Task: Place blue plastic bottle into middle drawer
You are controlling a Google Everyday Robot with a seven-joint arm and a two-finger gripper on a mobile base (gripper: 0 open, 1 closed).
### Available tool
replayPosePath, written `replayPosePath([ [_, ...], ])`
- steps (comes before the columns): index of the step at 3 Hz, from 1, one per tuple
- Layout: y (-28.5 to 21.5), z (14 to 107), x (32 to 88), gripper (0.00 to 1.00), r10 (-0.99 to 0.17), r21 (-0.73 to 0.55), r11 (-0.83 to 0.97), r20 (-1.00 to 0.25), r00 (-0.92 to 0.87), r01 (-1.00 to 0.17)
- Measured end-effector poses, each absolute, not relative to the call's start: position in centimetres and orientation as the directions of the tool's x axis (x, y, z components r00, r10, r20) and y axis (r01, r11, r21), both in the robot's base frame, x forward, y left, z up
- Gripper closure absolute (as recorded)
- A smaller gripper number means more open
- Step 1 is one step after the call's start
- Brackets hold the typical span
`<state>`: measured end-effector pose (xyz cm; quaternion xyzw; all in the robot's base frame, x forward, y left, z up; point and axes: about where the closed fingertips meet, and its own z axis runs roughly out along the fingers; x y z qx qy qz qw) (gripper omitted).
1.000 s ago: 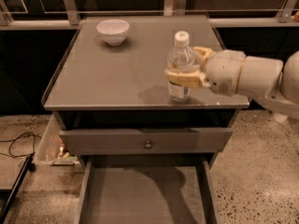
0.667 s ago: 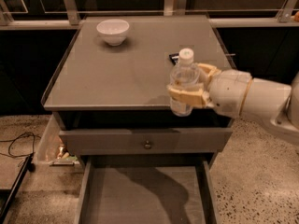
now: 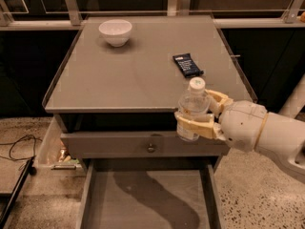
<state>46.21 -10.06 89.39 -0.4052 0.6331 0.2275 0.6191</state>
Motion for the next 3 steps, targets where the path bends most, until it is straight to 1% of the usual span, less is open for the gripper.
replayPosePath([
  [1, -10.1, 88.3, 46.4, 1.00, -0.238, -0.240, 0.501, -0.962, 0.134, -0.832],
  [2, -9.8, 88.3, 46.8, 1.00, -0.248, -0.246, 0.489, -0.959, 0.138, -0.837],
  [3, -8.2, 84.4, 46.1, 1.00, -0.227, -0.189, 0.433, -0.969, 0.097, -0.881],
])
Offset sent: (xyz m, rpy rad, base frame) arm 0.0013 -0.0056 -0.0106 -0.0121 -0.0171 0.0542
